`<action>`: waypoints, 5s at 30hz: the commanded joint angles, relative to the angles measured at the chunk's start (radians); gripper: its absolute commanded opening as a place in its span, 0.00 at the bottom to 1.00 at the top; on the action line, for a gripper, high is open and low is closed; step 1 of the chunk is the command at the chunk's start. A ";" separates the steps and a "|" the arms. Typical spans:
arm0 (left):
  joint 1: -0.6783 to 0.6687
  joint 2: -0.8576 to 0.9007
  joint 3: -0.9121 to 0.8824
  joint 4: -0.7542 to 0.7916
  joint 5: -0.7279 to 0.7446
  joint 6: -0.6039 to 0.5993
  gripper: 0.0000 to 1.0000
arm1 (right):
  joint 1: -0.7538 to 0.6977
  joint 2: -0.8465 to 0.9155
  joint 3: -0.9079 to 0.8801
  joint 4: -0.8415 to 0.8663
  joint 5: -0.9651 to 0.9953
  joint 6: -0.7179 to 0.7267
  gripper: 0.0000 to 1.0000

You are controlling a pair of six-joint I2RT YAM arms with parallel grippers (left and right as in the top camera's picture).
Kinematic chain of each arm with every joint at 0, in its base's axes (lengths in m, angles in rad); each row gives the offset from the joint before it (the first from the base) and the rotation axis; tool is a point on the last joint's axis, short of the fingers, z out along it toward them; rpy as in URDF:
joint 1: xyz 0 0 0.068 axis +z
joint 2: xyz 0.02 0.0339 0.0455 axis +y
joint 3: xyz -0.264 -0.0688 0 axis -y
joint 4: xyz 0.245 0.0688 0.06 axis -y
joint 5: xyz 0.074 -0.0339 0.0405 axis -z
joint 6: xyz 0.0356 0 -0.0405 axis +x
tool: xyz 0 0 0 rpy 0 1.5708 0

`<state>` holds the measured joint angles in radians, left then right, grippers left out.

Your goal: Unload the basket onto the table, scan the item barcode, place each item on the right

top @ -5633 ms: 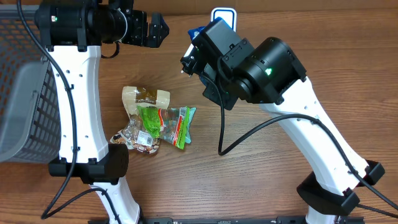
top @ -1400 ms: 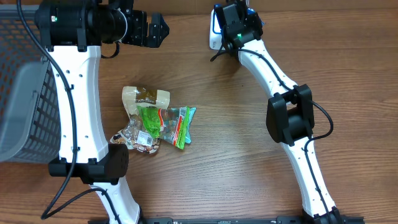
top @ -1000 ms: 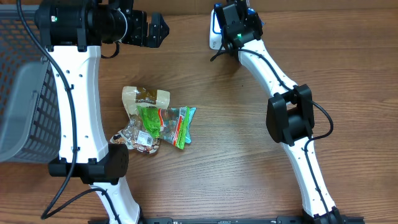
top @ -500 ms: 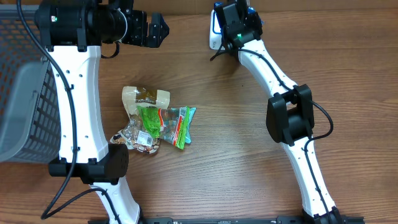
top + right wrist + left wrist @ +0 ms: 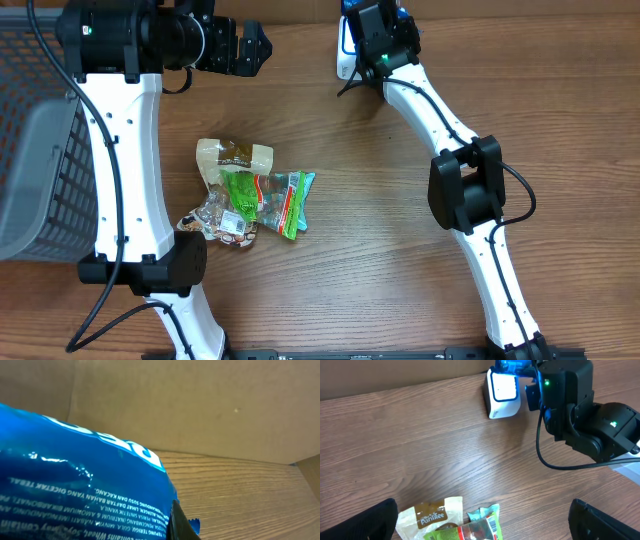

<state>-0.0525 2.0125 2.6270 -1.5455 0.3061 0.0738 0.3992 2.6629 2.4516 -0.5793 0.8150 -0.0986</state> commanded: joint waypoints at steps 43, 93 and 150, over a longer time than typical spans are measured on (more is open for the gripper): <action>-0.007 0.011 0.006 0.002 -0.003 -0.006 1.00 | -0.760 -0.706 -0.710 -0.659 -0.805 0.282 0.04; -0.005 0.005 0.008 -0.047 0.061 0.032 0.99 | 0.262 -0.577 -0.913 0.003 -1.324 0.811 0.78; 0.121 -0.147 0.052 -0.055 0.050 0.031 1.00 | -0.066 -0.862 -0.986 -0.325 -0.966 -0.031 0.91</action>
<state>0.0719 1.8591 2.6728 -1.6016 0.3412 0.0853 0.3668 1.8099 1.4368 -0.8959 -0.1722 -0.4458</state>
